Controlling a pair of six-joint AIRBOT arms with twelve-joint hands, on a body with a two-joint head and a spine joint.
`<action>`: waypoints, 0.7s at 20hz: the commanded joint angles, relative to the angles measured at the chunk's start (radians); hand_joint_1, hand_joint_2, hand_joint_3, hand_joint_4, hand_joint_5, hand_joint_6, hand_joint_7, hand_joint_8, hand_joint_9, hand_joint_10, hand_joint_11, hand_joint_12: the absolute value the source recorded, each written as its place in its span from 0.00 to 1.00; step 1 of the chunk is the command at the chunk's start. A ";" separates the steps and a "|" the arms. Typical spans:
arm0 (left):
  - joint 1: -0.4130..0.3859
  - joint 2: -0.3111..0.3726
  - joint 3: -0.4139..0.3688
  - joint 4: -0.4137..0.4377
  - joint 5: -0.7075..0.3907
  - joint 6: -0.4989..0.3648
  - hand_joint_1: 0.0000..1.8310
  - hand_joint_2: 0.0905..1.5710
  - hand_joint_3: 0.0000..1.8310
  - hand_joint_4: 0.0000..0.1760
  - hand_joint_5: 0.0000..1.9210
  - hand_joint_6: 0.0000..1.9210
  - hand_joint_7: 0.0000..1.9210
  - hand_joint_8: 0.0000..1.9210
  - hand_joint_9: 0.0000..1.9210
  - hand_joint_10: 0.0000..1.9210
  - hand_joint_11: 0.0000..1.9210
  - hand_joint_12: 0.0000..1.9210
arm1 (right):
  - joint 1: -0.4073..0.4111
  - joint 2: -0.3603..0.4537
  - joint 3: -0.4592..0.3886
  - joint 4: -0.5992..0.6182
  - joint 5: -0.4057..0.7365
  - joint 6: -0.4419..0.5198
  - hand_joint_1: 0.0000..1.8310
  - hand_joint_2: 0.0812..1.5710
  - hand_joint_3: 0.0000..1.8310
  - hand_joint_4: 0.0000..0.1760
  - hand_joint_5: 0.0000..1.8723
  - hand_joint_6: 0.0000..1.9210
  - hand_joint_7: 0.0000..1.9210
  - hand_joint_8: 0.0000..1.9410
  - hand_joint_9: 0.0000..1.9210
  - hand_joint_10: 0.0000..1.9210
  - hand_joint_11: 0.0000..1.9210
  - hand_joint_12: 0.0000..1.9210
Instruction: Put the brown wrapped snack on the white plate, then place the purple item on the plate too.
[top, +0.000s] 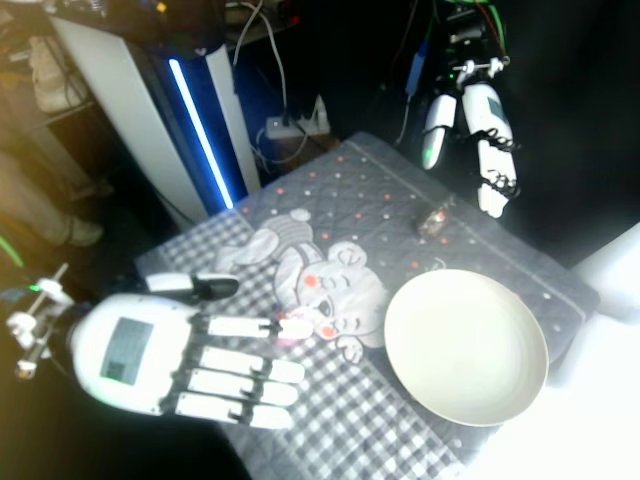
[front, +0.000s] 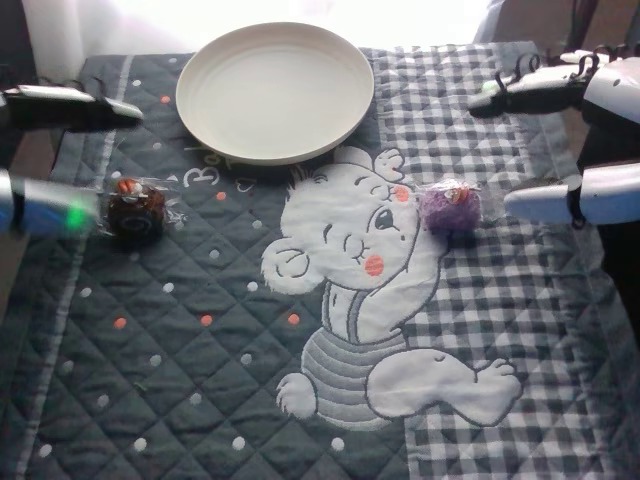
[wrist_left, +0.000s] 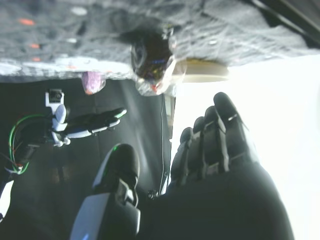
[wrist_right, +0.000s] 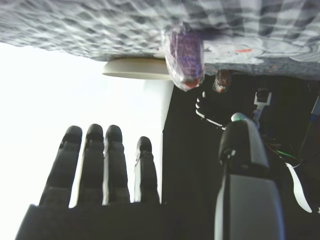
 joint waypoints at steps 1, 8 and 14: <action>-0.035 -0.025 0.012 0.010 -0.025 -0.002 0.40 0.55 0.00 0.74 0.23 0.00 0.22 0.01 0.21 0.02 0.03 0.37 | 0.011 -0.001 0.004 0.042 0.109 0.006 0.42 0.67 0.01 0.13 0.26 0.00 0.20 0.00 0.21 0.01 0.05 0.44; -0.173 -0.122 0.092 0.249 0.234 0.000 0.47 0.52 0.00 0.79 0.29 0.00 0.32 0.00 0.33 0.01 0.11 0.45 | 0.011 -0.004 0.006 0.041 0.109 0.006 0.39 0.68 0.00 0.30 0.25 0.00 0.20 0.00 0.21 0.00 0.05 0.44; -0.203 -0.178 0.147 0.257 0.294 0.005 0.69 0.70 0.00 0.00 0.51 0.38 0.48 0.67 0.45 0.59 0.28 0.85 | 0.011 -0.005 0.006 0.041 0.109 0.006 0.47 0.69 0.00 0.14 0.26 0.00 0.22 0.00 0.22 0.00 0.04 0.46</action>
